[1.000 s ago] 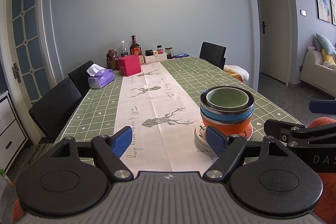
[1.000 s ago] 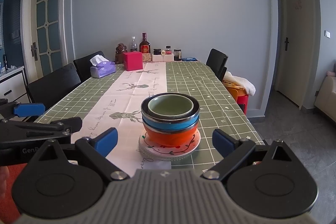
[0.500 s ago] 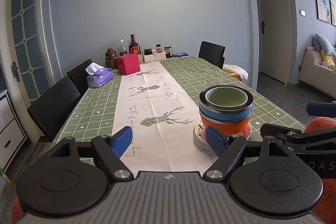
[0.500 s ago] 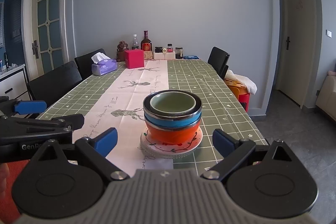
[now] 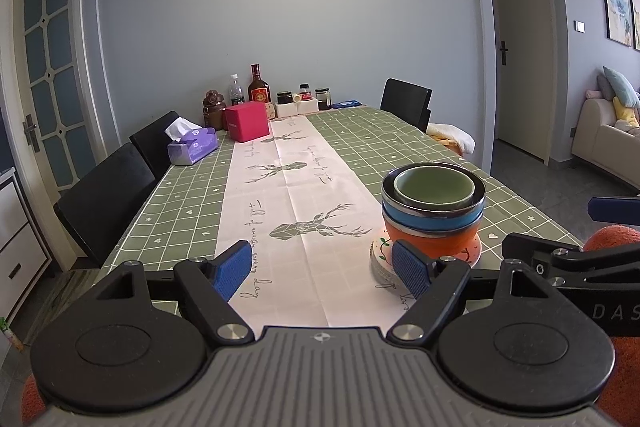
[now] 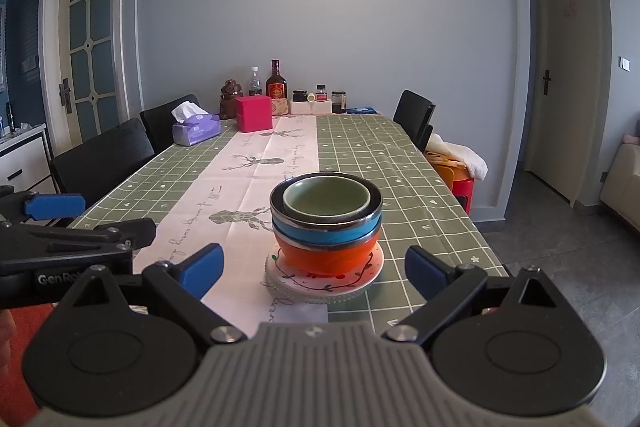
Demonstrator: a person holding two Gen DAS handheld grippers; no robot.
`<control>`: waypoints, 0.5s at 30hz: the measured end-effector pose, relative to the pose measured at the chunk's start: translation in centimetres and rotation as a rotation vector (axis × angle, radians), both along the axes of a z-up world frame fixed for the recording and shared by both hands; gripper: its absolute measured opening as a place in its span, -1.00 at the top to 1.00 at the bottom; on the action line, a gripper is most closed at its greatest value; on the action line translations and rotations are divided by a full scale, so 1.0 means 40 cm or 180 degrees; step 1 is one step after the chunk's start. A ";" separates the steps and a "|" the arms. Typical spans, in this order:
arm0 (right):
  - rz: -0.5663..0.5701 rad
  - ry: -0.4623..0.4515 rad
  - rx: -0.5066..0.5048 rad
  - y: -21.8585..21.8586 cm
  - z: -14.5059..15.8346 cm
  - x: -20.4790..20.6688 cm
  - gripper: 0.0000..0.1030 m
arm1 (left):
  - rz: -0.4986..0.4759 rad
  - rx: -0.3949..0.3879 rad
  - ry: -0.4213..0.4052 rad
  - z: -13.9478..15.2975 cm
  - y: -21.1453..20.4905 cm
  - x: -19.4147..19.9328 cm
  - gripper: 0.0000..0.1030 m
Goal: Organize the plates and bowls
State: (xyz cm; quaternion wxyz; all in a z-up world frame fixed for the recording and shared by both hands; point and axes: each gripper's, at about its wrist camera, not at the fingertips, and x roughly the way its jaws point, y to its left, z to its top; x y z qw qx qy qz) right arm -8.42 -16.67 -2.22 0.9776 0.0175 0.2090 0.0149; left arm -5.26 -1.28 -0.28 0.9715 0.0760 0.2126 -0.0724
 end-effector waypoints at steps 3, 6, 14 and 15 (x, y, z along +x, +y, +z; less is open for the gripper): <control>-0.0009 0.0000 0.0003 -0.001 -0.001 -0.002 -0.85 | -0.0002 0.0001 0.0001 0.000 0.000 0.000 -0.81; -0.0008 0.0006 0.0002 0.000 -0.003 -0.002 -0.85 | -0.0005 -0.0002 0.0001 0.000 0.001 0.000 -0.81; -0.0003 0.0020 -0.0011 0.005 -0.004 0.000 -0.85 | -0.0003 -0.0021 0.0012 -0.003 0.004 0.001 -0.81; -0.0003 0.0025 -0.0009 0.005 -0.005 0.001 -0.85 | -0.0003 -0.0021 0.0011 -0.004 0.004 0.000 -0.81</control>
